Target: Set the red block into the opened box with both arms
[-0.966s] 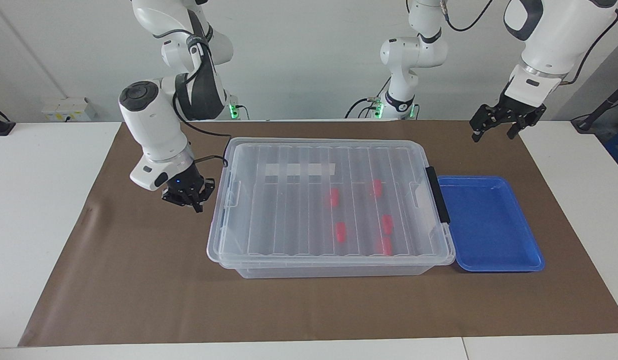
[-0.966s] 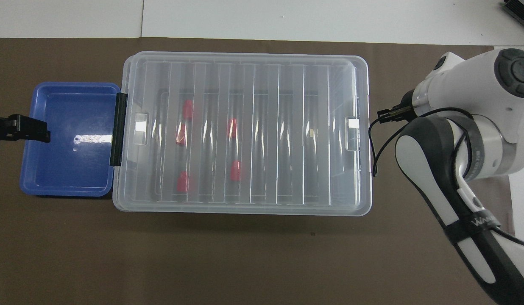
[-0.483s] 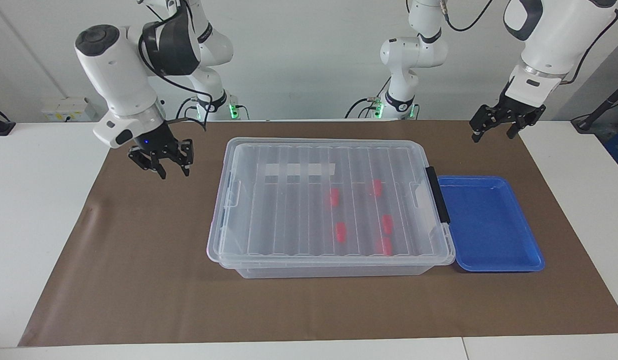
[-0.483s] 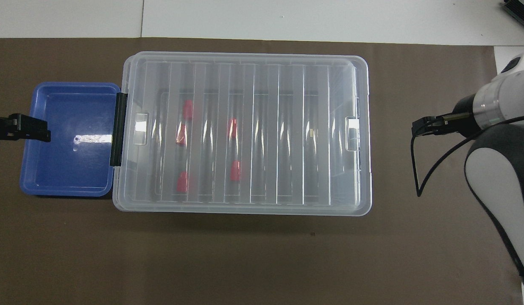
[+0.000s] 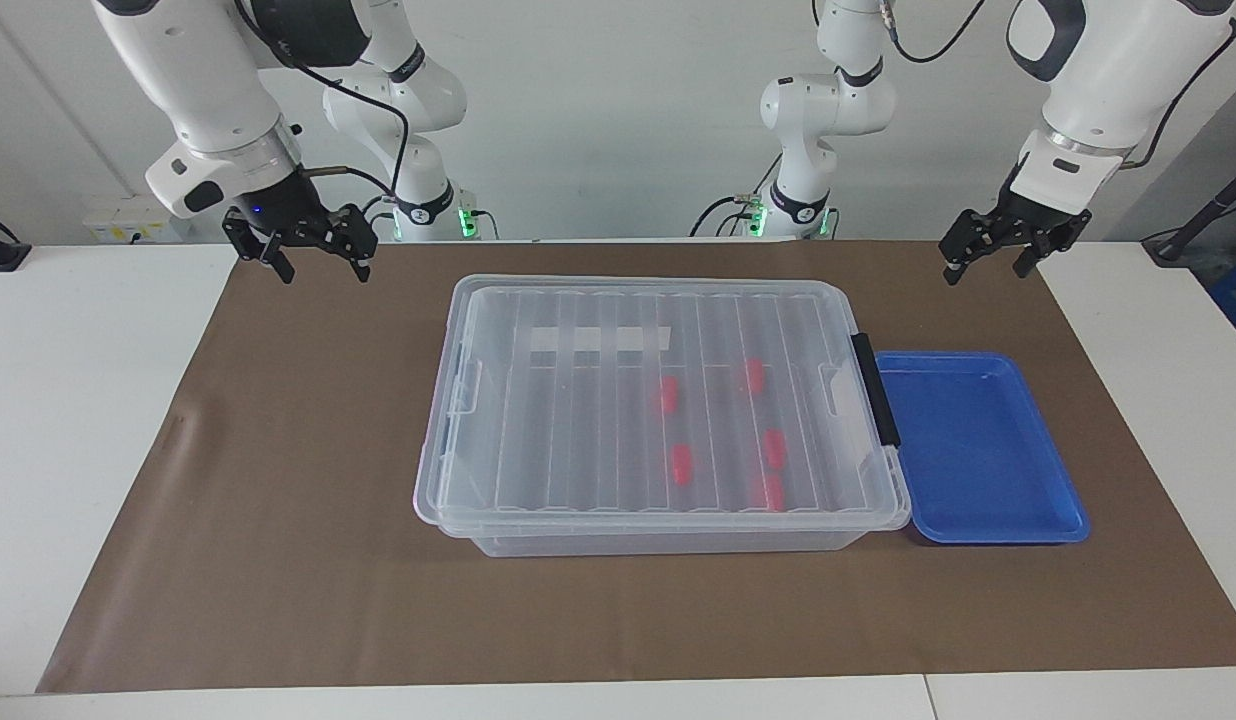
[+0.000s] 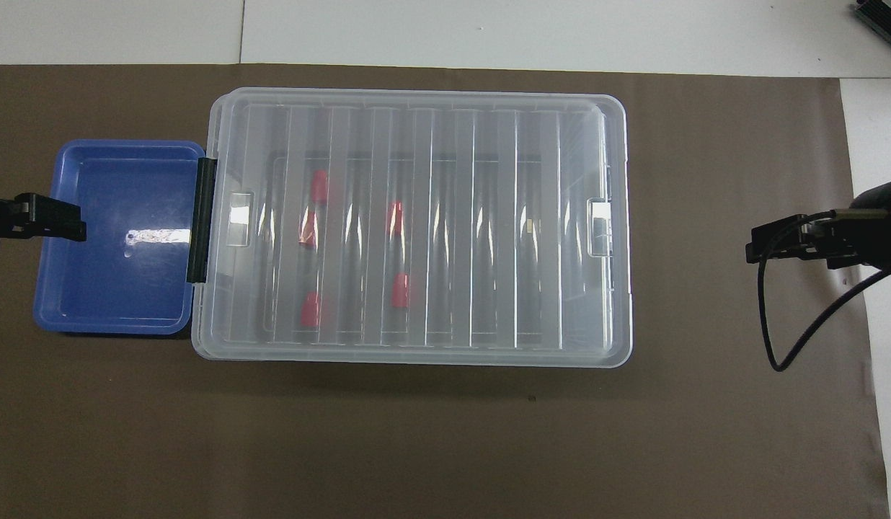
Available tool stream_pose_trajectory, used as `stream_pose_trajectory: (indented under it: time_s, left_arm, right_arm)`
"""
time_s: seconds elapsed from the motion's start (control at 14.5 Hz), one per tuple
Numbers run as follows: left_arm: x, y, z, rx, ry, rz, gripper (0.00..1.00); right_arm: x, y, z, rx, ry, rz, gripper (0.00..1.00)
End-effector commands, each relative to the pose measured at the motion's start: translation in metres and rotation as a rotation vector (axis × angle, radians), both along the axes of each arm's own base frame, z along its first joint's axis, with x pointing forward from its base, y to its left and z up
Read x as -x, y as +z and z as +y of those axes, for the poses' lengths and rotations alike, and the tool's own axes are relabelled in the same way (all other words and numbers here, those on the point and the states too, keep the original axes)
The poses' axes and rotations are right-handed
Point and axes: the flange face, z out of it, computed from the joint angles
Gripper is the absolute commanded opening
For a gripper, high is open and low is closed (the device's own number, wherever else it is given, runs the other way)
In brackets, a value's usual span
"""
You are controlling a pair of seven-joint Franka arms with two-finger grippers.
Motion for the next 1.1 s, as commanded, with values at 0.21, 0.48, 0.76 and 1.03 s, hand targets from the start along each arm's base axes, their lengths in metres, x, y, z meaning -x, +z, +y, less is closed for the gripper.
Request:
stream_pose_trajectory:
  time_s: [0.21,0.48,0.76,1.03]
  left_arm:
    - [0.0057,0.0035,-0.0019,-0.016,0.013,-0.016,1.0]
    - [0.0057,0.0035,-0.0019,-0.015,0.015,-0.016,1.0]
    - [0.0057,0.0035,-0.0019,-0.016,0.013,-0.016,1.0]
    - [0.0057,0.0035,-0.0019,-0.016,0.012,-0.016,1.0]
  right_arm:
    - [-0.0013,0.0027,-0.0053,0.113,0.03,-0.02,1.0]
    - [-0.0008,0.0106,-0.0053,0.107,0.036,-0.004,1.0]
    - [-0.0006,0.0098,-0.0044,0.055,0.017,0.003,1.0]
    - [0.0001,0.0088,-0.0069,0.053,0.012,0.004,1.0]
